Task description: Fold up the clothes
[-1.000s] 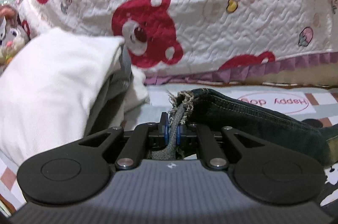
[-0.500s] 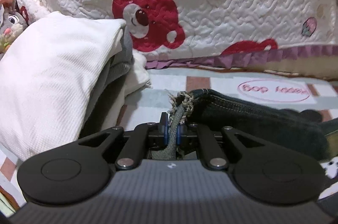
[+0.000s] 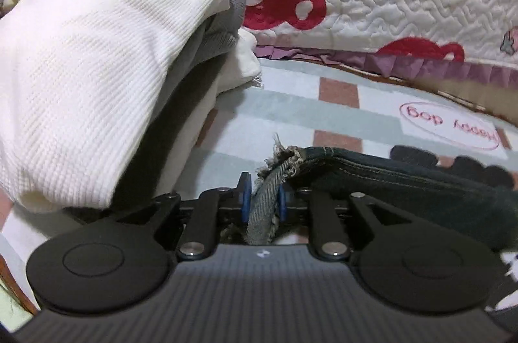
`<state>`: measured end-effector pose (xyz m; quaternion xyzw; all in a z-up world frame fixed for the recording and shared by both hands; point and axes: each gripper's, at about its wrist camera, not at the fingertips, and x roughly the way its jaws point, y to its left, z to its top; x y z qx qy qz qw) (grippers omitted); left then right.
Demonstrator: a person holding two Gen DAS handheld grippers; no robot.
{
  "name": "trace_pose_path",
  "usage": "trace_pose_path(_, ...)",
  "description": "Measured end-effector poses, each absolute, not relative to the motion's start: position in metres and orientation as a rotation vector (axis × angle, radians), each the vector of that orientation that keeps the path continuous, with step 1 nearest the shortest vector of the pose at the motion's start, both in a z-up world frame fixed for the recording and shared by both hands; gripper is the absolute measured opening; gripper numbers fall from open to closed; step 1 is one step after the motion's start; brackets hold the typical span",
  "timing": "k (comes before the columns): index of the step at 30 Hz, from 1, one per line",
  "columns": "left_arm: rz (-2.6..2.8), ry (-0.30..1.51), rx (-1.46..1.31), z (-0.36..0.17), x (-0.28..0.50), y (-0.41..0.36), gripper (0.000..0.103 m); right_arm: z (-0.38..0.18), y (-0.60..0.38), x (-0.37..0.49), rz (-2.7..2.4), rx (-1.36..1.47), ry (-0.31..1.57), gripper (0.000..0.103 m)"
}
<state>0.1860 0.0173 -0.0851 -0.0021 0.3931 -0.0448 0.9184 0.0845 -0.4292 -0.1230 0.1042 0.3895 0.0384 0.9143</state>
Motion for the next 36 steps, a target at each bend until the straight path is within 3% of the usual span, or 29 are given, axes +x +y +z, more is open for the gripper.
trace_pose_path(2,-0.101,0.789,-0.007,-0.083,0.185,0.018,0.013,-0.124,-0.387,0.104,0.226,0.134,0.854,0.048)
trace_pose_path(7,-0.090,0.727,-0.026,-0.077,0.183,0.028,0.014,-0.129,-0.292,0.098,0.503,-0.233,0.958,0.065)
trace_pose_path(11,-0.062,0.714,-0.052,-0.086,0.188,0.035,0.023,-0.159,-0.252,0.075,0.315,-0.573,0.881,0.065)
trace_pose_path(14,-0.048,0.714,-0.024,-0.092,0.188,0.034,0.023,-0.171,-0.259,0.070,0.204,-0.694,0.835,0.063)
trace_pose_path(16,-0.056,0.703,-0.016,-0.092,0.187,0.034,0.023,-0.172,-0.271,0.071,0.179,-0.695,0.823,0.042)
trace_pose_path(17,-0.056,0.700,-0.020,-0.092,0.188,0.034,0.023,-0.169,-0.276,0.076,0.193,-0.653,0.829,0.004)
trace_pose_path(18,-0.056,0.697,-0.025,-0.093,0.188,0.035,0.023,-0.165,-0.281,0.082,0.208,-0.609,0.836,0.003)
trace_pose_path(26,-0.040,0.803,-0.005,-0.102,0.251,0.024,0.025,-0.122,-0.369,0.149,0.128,-0.032,0.867,0.005)
trace_pose_path(28,-0.010,0.796,-0.006,-0.102,0.254,0.020,0.032,-0.129,-0.391,0.166,0.055,0.072,0.875,0.012)
trace_pose_path(30,0.025,0.763,-0.016,-0.099,0.247,0.017,0.041,-0.144,-0.405,0.182,-0.034,0.118,0.911,0.036)
trace_pose_path(31,0.028,0.757,-0.043,-0.100,0.239,0.021,0.044,-0.149,-0.401,0.183,-0.057,0.092,0.911,0.042)
trace_pose_path(36,-0.009,0.780,-0.104,-0.109,0.207,0.035,0.046,-0.167,-0.380,0.177,-0.092,-0.070,0.890,0.046)
